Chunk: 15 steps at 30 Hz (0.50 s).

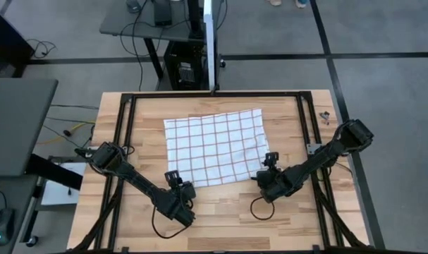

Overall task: Roll towel
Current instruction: Fold the white towel

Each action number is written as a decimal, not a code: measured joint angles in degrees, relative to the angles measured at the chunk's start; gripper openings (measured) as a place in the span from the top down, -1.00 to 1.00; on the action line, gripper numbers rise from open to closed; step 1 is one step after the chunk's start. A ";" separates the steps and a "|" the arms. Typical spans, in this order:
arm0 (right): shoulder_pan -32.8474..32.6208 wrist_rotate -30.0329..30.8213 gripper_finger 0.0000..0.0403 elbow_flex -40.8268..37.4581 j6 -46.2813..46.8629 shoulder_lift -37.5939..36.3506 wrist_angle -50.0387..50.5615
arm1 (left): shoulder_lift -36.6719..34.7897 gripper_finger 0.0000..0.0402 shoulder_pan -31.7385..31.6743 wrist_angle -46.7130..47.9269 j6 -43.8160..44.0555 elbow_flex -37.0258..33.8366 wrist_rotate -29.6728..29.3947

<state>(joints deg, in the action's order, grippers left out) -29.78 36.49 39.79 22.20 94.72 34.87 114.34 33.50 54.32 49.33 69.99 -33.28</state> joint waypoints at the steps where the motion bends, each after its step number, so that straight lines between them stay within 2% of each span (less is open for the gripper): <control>1: 0.04 -0.58 0.04 -0.01 0.01 0.02 -0.07 | 0.00 0.24 0.00 -0.16 0.01 -0.32 0.22; 7: 0.78 -7.65 0.67 -0.02 0.01 -0.02 -1.01 | 0.08 0.89 -0.04 0.10 0.14 -0.73 2.20; 9: 0.65 -9.99 0.90 0.14 1.12 -0.25 -1.32 | -0.26 0.96 0.05 1.33 1.51 -0.83 2.43; 12: -0.48 -11.19 0.95 1.01 4.74 -0.43 -1.25 | -2.26 0.99 1.03 1.09 2.76 -2.90 3.13; 15: -1.75 -12.59 0.98 2.78 7.81 -0.61 -0.75 | -6.83 1.00 1.80 -4.92 1.73 -7.26 6.94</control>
<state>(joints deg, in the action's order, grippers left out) -31.54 23.90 42.57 30.01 94.11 34.13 107.51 35.30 49.40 51.06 62.73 -26.34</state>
